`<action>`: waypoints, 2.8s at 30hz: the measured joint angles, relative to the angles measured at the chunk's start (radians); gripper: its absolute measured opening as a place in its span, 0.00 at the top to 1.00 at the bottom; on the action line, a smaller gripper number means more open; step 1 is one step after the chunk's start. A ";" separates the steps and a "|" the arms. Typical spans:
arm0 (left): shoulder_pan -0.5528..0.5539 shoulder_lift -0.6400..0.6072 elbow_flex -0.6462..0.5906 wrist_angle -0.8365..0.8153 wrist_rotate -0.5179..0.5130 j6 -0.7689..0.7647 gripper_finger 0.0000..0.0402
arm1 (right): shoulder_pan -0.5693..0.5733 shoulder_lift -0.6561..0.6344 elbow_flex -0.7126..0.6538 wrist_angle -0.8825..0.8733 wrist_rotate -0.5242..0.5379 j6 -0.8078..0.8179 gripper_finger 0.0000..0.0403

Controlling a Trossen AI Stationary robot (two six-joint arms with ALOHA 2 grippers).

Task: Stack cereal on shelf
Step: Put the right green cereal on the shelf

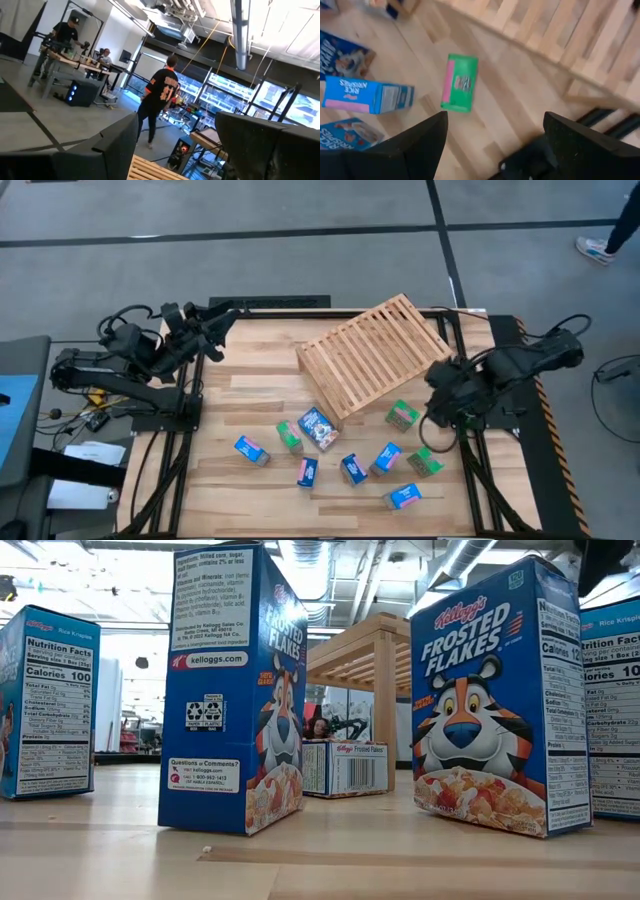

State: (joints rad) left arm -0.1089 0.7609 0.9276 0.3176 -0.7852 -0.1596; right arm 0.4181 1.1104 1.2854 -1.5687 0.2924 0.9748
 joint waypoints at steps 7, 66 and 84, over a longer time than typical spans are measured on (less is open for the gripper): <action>0.000 -0.002 0.000 -0.022 0.048 -0.010 0.37 | 0.000 0.065 0.000 0.020 -0.043 0.061 0.12; 0.000 -0.002 0.000 -0.080 -0.016 -0.069 0.37 | -0.139 -0.031 -0.435 0.497 -0.216 -0.206 0.54; 0.000 -0.002 0.000 -0.080 -0.042 -0.069 0.37 | -0.180 -0.196 -0.207 0.434 -0.350 -0.351 0.62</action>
State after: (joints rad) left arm -0.1085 0.7589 0.9276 0.2371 -0.8274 -0.2283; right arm 0.2383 0.9141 1.0779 -1.1350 -0.0573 0.6240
